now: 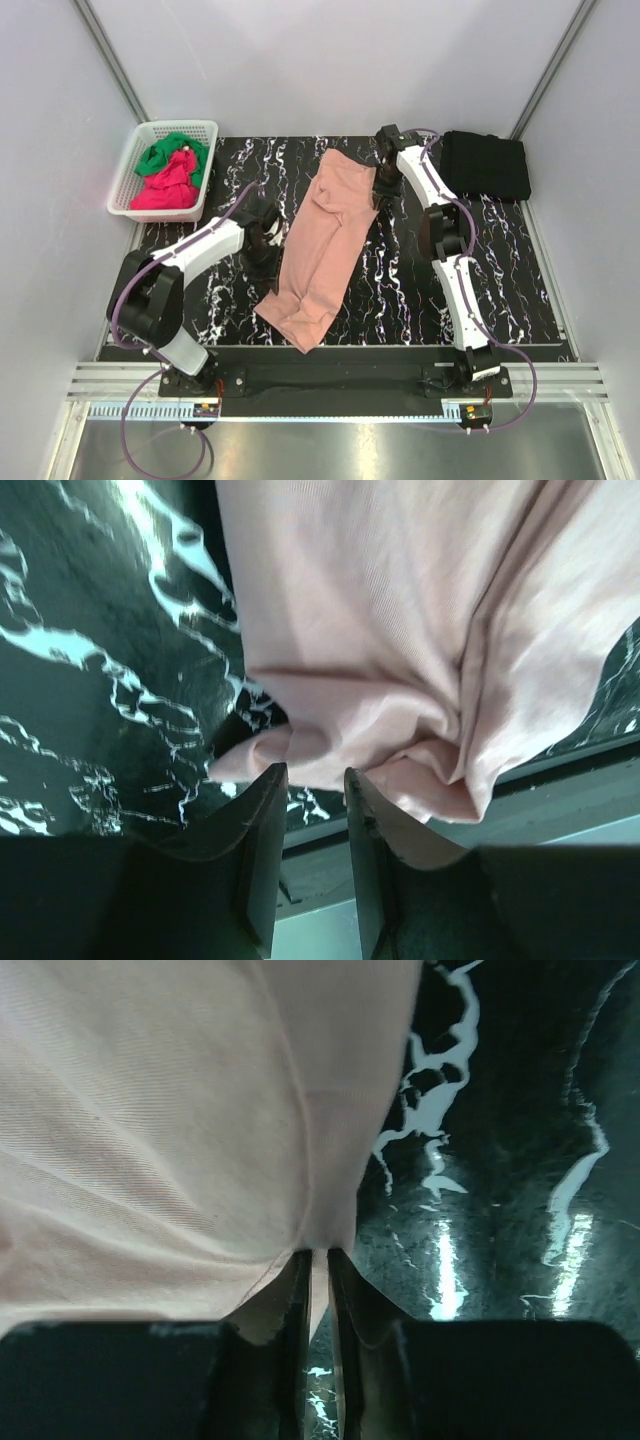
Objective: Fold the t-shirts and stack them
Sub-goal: Fold the tshirt
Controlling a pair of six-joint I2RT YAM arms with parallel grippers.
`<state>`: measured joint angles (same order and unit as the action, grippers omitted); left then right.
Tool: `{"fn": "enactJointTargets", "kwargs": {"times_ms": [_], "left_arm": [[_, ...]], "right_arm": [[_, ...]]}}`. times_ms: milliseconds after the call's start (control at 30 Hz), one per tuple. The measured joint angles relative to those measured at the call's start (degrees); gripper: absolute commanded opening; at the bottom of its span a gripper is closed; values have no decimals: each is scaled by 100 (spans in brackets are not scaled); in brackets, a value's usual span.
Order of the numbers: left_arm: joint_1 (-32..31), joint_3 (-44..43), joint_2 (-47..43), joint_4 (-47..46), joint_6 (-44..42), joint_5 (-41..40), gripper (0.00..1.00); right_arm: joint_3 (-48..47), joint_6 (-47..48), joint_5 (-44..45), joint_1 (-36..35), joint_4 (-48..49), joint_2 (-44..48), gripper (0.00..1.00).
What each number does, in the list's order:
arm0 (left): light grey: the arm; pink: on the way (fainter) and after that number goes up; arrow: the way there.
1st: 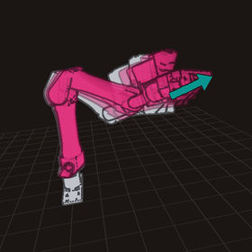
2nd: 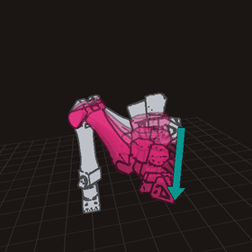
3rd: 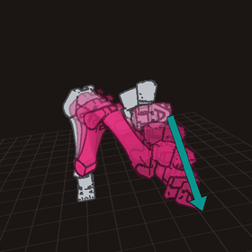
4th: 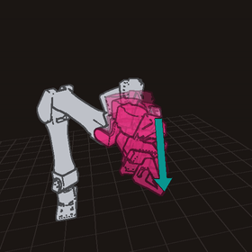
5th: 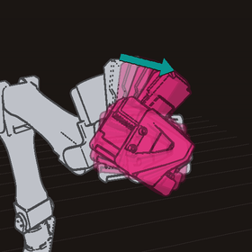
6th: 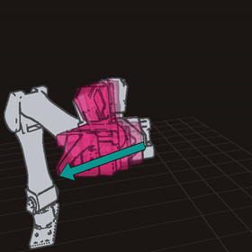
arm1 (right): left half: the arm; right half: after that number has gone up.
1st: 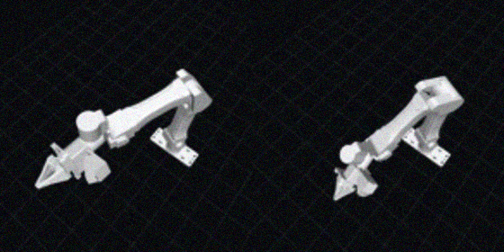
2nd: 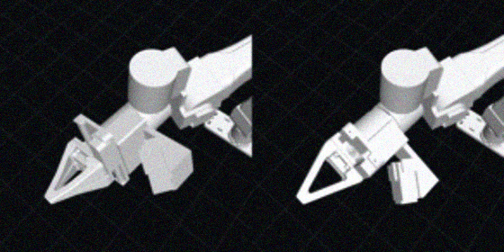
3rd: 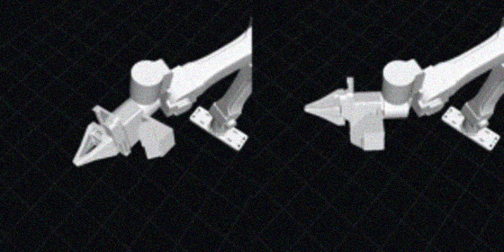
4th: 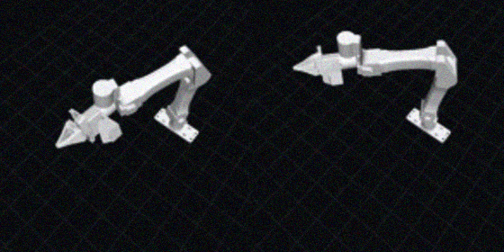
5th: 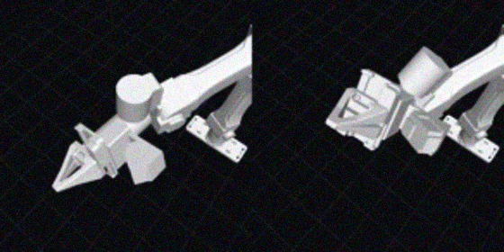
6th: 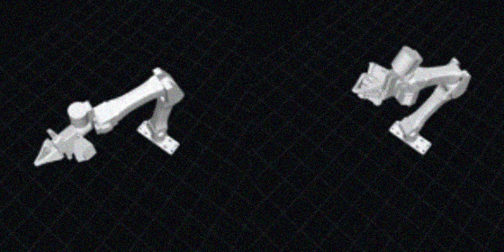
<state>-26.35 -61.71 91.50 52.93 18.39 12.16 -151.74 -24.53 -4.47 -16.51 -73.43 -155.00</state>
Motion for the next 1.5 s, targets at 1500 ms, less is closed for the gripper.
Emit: {"fn": "enactJointTargets", "kwargs": {"times_ms": [1500], "left_arm": [[-26,787,621,-142,-42,564,0]], "right_arm": [[-299,-9,-708,308,813,-289,7]]}}
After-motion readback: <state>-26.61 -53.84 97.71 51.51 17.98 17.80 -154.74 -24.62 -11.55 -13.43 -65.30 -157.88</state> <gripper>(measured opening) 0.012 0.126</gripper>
